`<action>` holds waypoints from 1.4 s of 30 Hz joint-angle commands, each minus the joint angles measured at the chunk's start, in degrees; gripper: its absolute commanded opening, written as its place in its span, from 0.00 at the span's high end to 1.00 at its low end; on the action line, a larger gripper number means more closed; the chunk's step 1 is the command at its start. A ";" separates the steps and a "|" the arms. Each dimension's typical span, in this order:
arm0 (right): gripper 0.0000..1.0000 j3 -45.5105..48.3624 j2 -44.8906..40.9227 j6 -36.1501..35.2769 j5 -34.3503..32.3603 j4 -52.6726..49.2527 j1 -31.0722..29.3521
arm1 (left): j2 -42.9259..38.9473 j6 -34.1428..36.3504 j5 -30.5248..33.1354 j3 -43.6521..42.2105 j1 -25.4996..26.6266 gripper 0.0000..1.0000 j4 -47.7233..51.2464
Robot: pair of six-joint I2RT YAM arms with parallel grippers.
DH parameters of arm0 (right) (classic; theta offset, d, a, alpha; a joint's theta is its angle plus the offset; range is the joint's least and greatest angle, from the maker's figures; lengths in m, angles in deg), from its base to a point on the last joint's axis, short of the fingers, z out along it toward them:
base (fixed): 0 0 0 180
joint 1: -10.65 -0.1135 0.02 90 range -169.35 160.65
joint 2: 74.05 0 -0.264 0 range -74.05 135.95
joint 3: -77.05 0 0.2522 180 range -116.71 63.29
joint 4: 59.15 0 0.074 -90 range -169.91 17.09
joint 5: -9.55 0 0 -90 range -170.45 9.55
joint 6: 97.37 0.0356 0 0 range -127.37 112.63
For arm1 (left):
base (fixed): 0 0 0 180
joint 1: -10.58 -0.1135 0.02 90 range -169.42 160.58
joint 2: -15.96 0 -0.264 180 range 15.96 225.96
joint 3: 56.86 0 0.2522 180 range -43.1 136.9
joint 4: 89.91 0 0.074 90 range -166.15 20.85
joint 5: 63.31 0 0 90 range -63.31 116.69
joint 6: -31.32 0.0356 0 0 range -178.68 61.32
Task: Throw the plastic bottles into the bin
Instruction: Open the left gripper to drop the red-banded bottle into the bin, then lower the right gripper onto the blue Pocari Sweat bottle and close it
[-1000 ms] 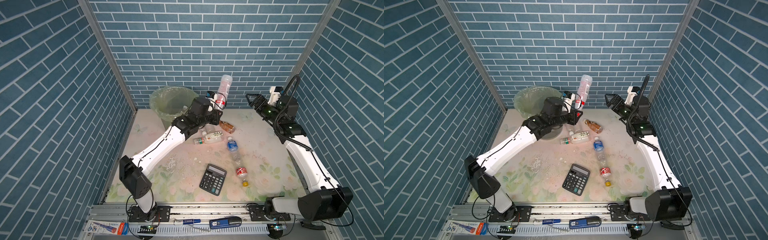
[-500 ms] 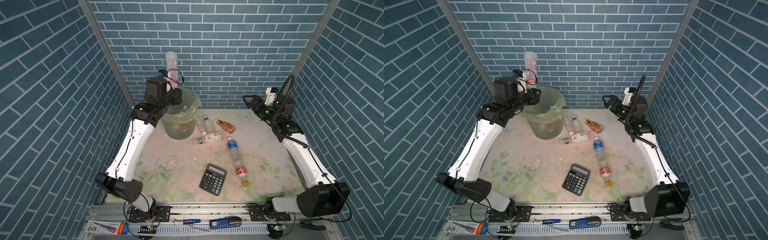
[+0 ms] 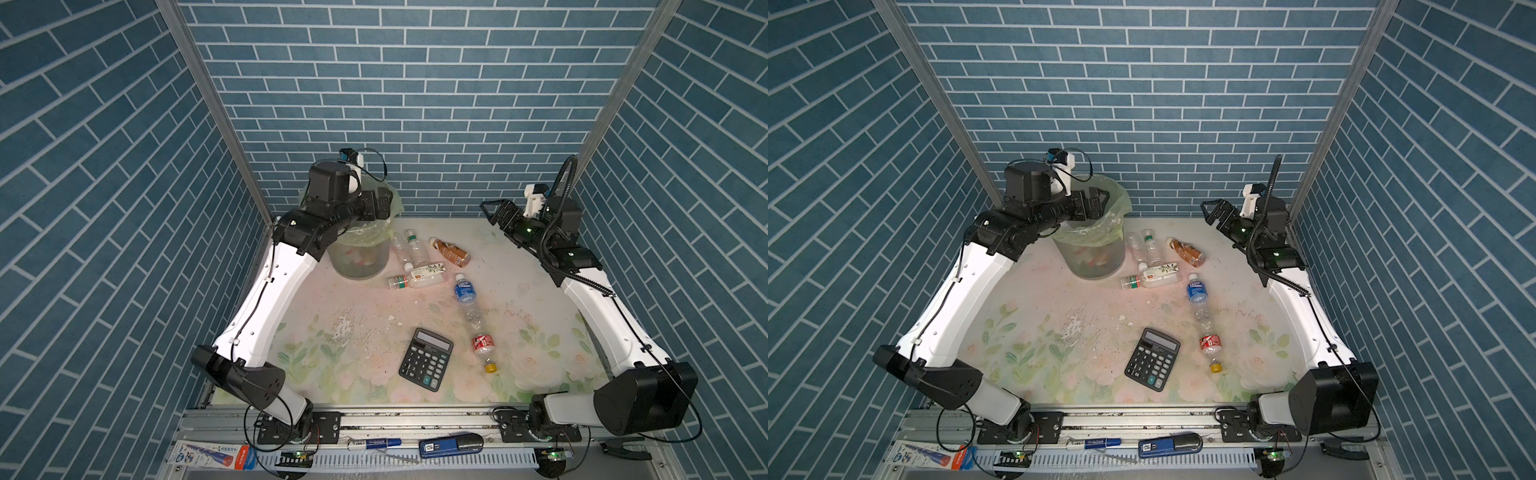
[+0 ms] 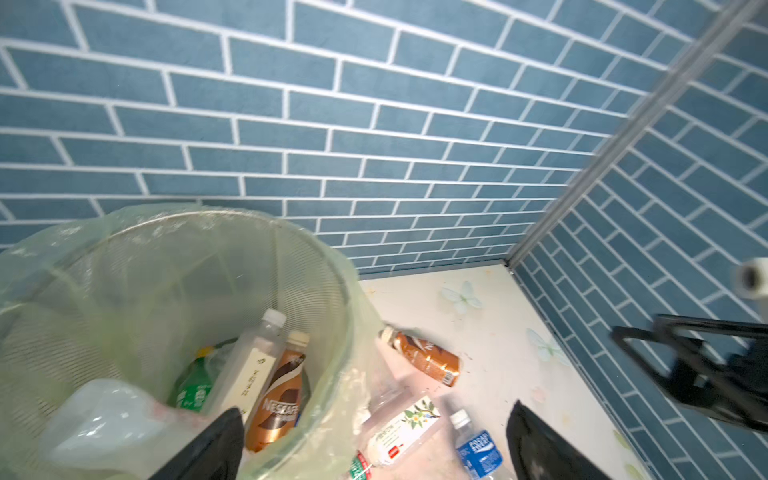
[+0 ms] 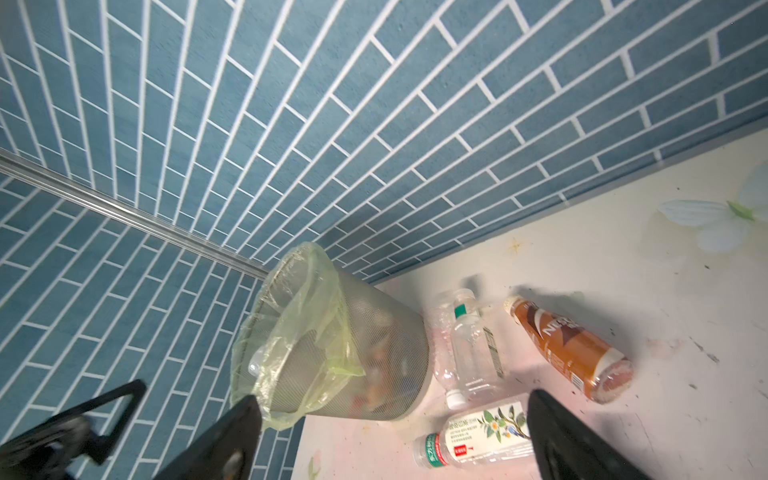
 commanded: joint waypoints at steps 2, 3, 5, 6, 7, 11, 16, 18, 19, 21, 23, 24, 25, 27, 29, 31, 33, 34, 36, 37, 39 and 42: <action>0.01 4.40 -2.71 -4.82 -2.36 -6.43 -0.82 | -1.18 1.35 -1.46 -6.45 4.97 0.01 -6.75; 0.01 5.11 -3.06 -5.91 -3.28 -7.89 -1.28 | -1.23 0.55 -1.90 -8.01 5.90 0.01 -8.15; 0.01 7.02 -3.76 -8.09 -5.33 -10.42 -2.35 | -1.05 -0.50 -3.15 -10.58 7.69 0.01 -10.54; 0.01 8.59 -4.18 -8.61 -5.68 -10.95 -2.69 | -1.05 -0.58 -3.17 -11.65 8.87 0.01 -11.51; 0.01 10.07 -4.53 -8.84 -5.86 -11.34 -2.87 | -0.98 -0.58 -3.00 -12.54 9.98 0.01 -12.34; 0.01 15.28 -4.99 -12.32 -9.58 -15.24 -5.03 | -0.40 -1.57 -2.99 -16.74 14.21 0.01 -16.26; 0.01 18.78 -2.50 -16.17 -14.23 -17.93 -8.70 | 0.25 -6.32 -4.16 -21.98 15.75 0.01 -21.08; 0.01 20.16 -0.87 -16.39 -14.89 -17.24 -9.34 | 0.21 -8.56 -3.90 -23.88 15.76 0.01 -22.30; 0.01 20.56 -0.04 -16.45 -14.94 -16.90 -9.53 | 0.23 -9.40 -3.84 -24.65 15.78 0.01 -22.67; 0.01 20.87 2.20 -17.01 -14.98 -16.43 -10.22 | 0.19 -11.01 -3.87 -26.18 15.83 0.01 -23.33; 0.01 20.85 4.37 -17.52 -15.49 -16.02 -10.70 | 0.28 -12.25 -4.29 -27.38 15.90 0.01 -24.21; 0.01 20.79 5.39 -17.76 -15.95 -15.82 -10.99 | 0.28 -12.71 -4.42 -27.91 15.98 0.01 -24.41; 0.01 20.80 6.26 -18.06 -16.43 -15.66 -11.09 | 0.62 -12.93 -4.49 -28.03 15.94 0.01 -24.31; 0.01 20.74 7.61 -18.32 -17.11 -15.27 -11.32 | 0.72 -13.47 -4.72 -28.32 16.02 0.01 -24.19; 0.01 20.78 8.59 -18.52 -17.30 -14.73 -11.41 | 0.72 -13.70 -4.76 -28.82 16.11 0.01 -24.33; 0.01 20.69 9.60 -18.61 -17.27 -14.42 -11.49 | 0.80 -13.81 -4.72 -29.02 16.11 0.01 -24.20; 0.01 20.86 10.48 -18.47 -16.63 -13.59 -11.58 | 0.78 -13.91 -4.60 -29.21 16.11 0.01 -24.23; 0.01 20.86 10.90 -18.52 -16.65 -13.25 -11.66 | 0.95 -14.00 -4.60 -29.23 16.11 0.01 -24.11; 0.03 20.53 12.09 -18.60 -17.11 -13.16 -11.62 | 1.27 -14.33 -4.89 -29.26 16.11 0.01 -24.07; 0.04 20.43 12.49 -18.67 -17.30 -13.01 -11.61 | 1.50 -14.51 -5.08 -29.19 16.11 0.01 -24.02; 0.06 20.08 13.34 -18.78 -17.87 -12.83 -11.65 | 1.70 -14.77 -5.28 -29.04 16.19 0.01 -23.97; 0.09 19.24 14.56 -19.13 -18.10 -12.71 -11.67 | 1.79 -14.88 -5.39 -29.06 16.20 0.01 -23.89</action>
